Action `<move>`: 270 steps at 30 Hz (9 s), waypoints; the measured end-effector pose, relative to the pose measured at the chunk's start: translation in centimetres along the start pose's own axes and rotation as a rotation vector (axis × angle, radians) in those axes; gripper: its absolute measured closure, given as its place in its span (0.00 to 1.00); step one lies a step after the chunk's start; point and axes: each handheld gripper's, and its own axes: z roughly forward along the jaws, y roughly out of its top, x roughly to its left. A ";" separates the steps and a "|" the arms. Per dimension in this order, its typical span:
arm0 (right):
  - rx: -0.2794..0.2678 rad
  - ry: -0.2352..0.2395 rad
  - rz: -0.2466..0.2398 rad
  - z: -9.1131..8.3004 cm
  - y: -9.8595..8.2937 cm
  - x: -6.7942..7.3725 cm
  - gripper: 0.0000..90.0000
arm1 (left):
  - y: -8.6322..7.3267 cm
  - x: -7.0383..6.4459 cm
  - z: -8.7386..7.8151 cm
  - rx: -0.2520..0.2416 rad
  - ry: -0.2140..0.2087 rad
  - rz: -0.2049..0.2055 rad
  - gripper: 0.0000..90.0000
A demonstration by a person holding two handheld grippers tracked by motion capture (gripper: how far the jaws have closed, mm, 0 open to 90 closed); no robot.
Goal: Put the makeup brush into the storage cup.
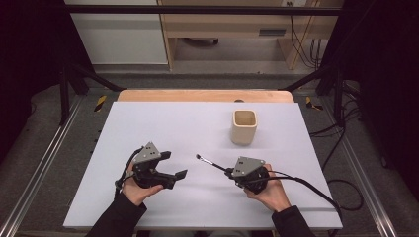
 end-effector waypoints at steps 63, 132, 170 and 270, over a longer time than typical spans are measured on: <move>-0.195 0.024 0.149 -0.1 -0.8 0.1 0.93 | 2.1 -3.1 5.8 -0.162 -0.137 -0.143 0.31; -0.203 -0.014 0.207 0.8 -0.4 0.4 0.45 | 2.4 -4.3 5.5 -0.184 -0.135 -0.162 0.93; -0.205 -0.002 0.171 0.4 2.3 0.5 0.91 | 3.0 -5.2 6.0 -0.167 -0.132 -0.149 0.93; -0.403 -0.228 0.539 -5.7 1.4 -8.6 0.93 | -4.2 4.4 -4.4 -0.082 0.197 -0.071 0.06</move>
